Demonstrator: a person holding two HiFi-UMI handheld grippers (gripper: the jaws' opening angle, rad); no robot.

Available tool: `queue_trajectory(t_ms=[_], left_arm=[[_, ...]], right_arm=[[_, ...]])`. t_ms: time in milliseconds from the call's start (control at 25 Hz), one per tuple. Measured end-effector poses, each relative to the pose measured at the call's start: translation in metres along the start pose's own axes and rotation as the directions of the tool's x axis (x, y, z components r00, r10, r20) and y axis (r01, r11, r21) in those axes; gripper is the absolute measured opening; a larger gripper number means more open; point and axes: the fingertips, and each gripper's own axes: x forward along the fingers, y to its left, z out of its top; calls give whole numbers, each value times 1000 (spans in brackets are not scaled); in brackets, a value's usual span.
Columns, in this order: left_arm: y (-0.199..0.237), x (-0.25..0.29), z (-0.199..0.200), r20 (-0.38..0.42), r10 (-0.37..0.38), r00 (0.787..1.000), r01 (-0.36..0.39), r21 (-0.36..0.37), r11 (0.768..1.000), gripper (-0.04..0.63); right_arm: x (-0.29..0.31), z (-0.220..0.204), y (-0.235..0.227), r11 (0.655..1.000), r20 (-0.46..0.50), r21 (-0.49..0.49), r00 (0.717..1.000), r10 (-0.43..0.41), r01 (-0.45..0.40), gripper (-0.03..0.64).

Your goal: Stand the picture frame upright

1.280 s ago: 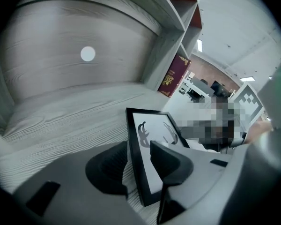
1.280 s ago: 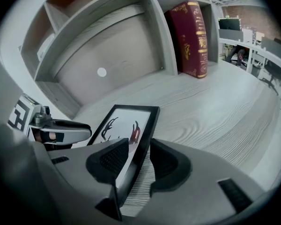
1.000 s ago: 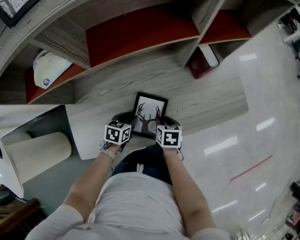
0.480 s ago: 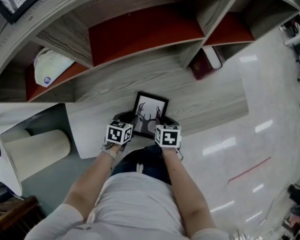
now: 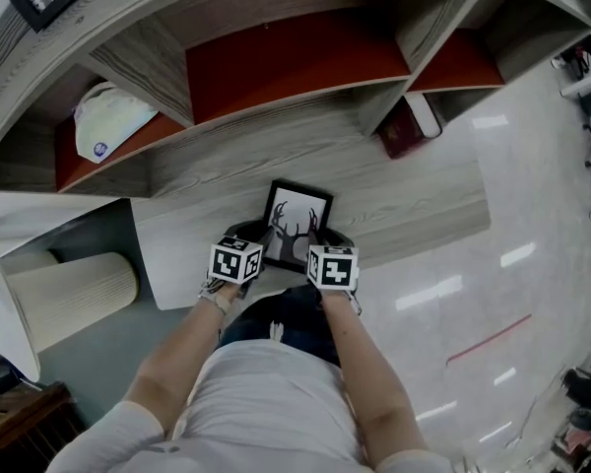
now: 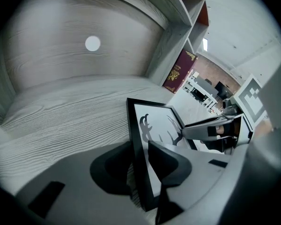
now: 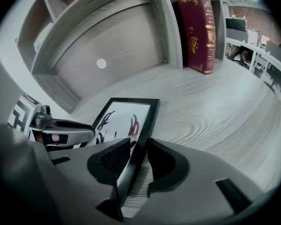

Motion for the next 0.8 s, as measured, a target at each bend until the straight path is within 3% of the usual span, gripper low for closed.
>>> queue_trajectory(t_ms=[800], left_arm=[[-12,-47,36,174,10,985,-10,1,1000,118]], right_arm=[[-38,45,17,995,188,-99,982,24,-6,91]])
